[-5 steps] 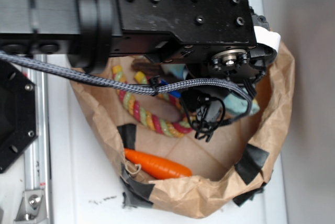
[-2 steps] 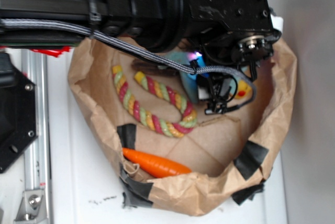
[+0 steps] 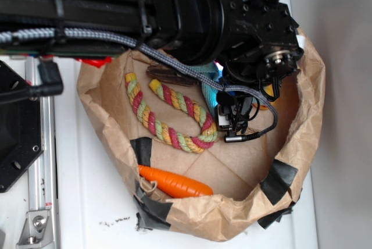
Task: Grab the blue cloth.
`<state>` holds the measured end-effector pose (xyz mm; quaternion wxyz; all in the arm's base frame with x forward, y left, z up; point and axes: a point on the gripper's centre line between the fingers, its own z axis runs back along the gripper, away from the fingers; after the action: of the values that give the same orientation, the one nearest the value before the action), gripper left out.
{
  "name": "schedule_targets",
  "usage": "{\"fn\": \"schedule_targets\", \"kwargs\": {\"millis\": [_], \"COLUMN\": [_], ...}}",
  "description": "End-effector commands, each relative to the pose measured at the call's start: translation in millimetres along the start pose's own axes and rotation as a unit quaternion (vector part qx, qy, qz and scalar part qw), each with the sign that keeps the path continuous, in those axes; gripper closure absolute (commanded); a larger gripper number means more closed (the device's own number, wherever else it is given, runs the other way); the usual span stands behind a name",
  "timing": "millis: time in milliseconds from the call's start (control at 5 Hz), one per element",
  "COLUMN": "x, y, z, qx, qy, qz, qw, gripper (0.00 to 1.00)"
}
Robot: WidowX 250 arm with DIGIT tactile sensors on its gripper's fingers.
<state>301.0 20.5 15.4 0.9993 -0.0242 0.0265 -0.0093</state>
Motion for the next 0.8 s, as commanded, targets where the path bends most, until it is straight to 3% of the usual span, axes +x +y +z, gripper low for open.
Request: {"fn": "schedule_targets", "kwargs": {"millis": [0, 200, 400, 600], "x": [4.2, -1.9, -11.1, -10.6], "y": [17.5, 18.3, 0.7, -22.3], "z": [29.2, 52.7, 101.5, 150.4], "qx": [0.015, 0.026, 0.015, -0.005], "qy": [-0.045, -0.067, -0.104, -0.083], "qz": [0.013, 0.008, -0.018, -0.071], "qw": [0.999, 0.997, 0.994, 0.994], "gripper": [1.0, 1.0, 1.0, 1.0]}}
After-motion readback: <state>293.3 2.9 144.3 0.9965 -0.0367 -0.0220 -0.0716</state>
